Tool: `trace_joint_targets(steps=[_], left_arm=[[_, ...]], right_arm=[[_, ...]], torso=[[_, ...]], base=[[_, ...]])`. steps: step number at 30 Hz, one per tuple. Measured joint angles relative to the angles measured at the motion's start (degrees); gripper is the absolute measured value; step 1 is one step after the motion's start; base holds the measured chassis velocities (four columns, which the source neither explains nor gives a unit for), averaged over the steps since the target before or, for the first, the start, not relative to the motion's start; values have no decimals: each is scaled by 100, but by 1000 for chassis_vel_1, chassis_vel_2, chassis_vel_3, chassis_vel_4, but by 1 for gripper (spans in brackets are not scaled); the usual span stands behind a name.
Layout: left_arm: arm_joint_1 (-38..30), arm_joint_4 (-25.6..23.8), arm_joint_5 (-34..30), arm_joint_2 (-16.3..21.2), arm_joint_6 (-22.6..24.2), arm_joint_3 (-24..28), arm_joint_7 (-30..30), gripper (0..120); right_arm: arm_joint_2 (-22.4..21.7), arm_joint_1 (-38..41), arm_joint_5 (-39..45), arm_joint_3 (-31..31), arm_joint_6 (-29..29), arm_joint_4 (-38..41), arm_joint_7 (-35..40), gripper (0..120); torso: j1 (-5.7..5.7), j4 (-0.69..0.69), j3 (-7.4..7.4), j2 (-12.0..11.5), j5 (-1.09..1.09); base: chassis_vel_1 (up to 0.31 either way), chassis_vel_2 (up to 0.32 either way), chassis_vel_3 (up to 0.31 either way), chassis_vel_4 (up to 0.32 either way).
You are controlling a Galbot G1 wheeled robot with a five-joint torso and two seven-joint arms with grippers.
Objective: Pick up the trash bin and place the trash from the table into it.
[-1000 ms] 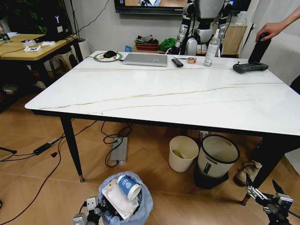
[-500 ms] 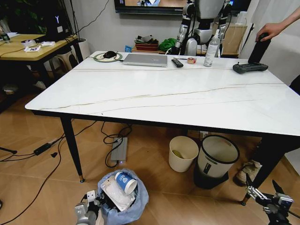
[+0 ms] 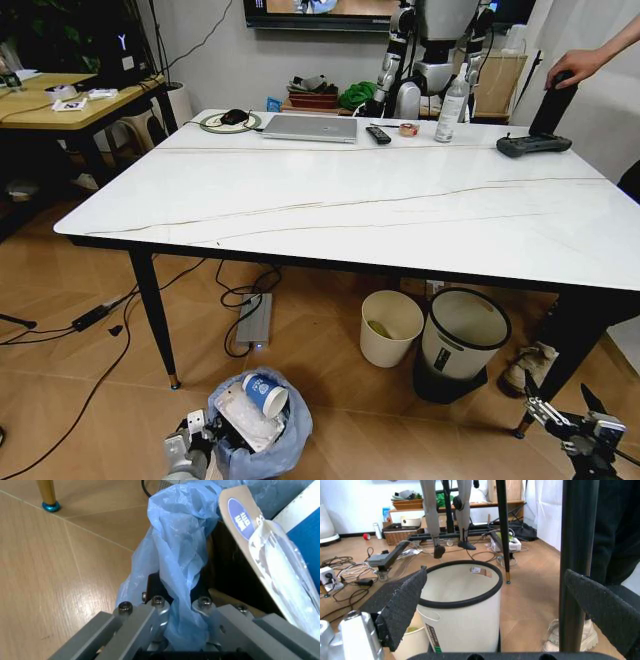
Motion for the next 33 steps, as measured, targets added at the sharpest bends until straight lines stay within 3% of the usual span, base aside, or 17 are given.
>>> trace_joint_targets(steps=[16,18,31,33], left_arm=[[-317,384,5,-126,-77,-22,36,1],[-318,399,9,-132,-75,-19,39,10],[-231,278,22,-106,-102,-25,32,58],[-204,235,22,-94,-104,-23,28,61]], right_arm=[[0,0,0,0,0,0,0,100],[0,-1,0,0,0,0,0,100],[0,0,0,0,0,0,0,100],[0,0,0,0,0,0,0,100]], torso=[[2,0,4,8,3],[3,0,5,8,-7],[4,0,6,10,1],[4,0,6,10,0]], base=[[0,0,0,0],[0,0,0,0],[0,0,0,0],[0,0,0,0]])
